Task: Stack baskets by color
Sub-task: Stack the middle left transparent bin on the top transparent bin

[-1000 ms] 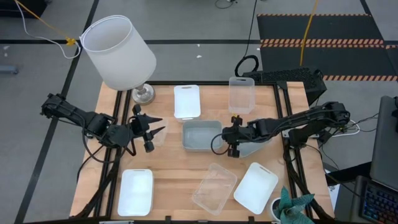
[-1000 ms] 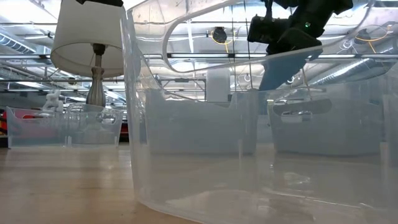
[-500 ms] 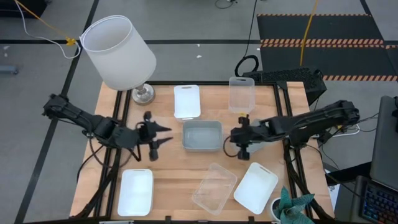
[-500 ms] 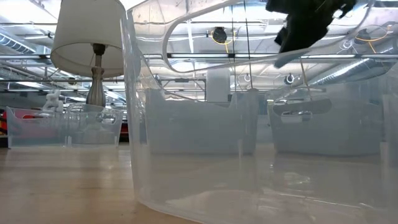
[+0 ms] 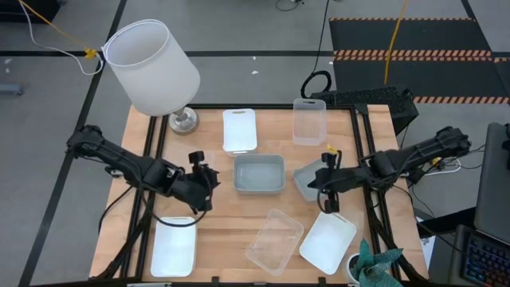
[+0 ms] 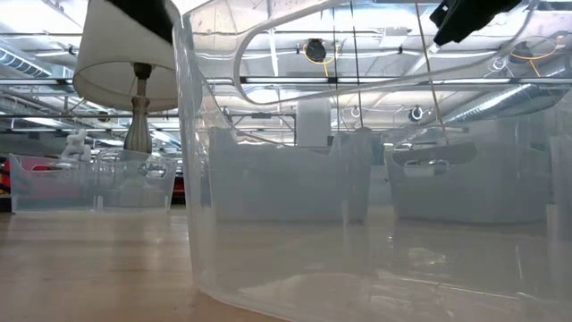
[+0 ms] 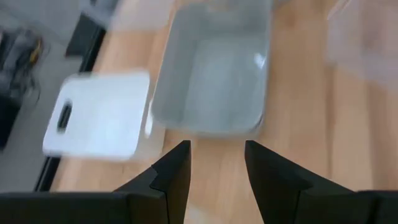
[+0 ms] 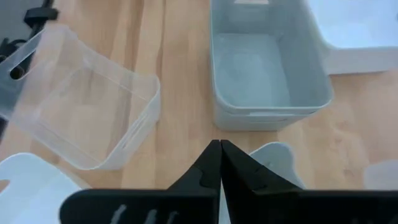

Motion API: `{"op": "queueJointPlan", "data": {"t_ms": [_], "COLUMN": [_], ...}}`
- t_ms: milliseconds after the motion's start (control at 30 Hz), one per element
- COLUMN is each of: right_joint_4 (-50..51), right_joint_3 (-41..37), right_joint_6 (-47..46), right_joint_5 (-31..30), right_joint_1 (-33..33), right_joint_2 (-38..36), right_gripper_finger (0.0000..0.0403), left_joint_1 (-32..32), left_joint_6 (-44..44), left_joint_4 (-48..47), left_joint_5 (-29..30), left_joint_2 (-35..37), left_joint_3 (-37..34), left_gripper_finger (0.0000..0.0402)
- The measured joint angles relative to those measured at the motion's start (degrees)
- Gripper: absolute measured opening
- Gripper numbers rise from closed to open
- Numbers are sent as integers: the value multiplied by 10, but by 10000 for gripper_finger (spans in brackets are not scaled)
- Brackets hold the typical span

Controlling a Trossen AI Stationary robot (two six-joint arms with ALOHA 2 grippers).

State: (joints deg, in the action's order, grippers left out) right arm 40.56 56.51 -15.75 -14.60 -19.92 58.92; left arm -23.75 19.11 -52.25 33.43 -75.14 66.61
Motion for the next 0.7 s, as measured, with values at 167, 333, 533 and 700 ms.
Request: {"op": "queueJointPlan", "data": {"t_ms": [167,333,533,700], "right_joint_4": [0,-6,-32,-53], "right_joint_3": [0,0,0,0], "right_joint_6": [13,16,35,58], "right_joint_5": [-5,-5,-5,-5], "right_joint_1": [-1,-1,-1,-1], "right_joint_2": [-2,-2,-2,-2], "right_gripper_finger": [0,0,0,0], "left_joint_1": [1,8,67,110], "left_joint_6": [79,153,324,393], "left_joint_4": [-51,-50,-44,-44], "left_joint_5": [3,-8,-57,-109], "left_joint_2": [1,1,1,-3], "left_joint_3": [-18,-69,-97,-98], "left_gripper_finger": [152,152,172,205]}}
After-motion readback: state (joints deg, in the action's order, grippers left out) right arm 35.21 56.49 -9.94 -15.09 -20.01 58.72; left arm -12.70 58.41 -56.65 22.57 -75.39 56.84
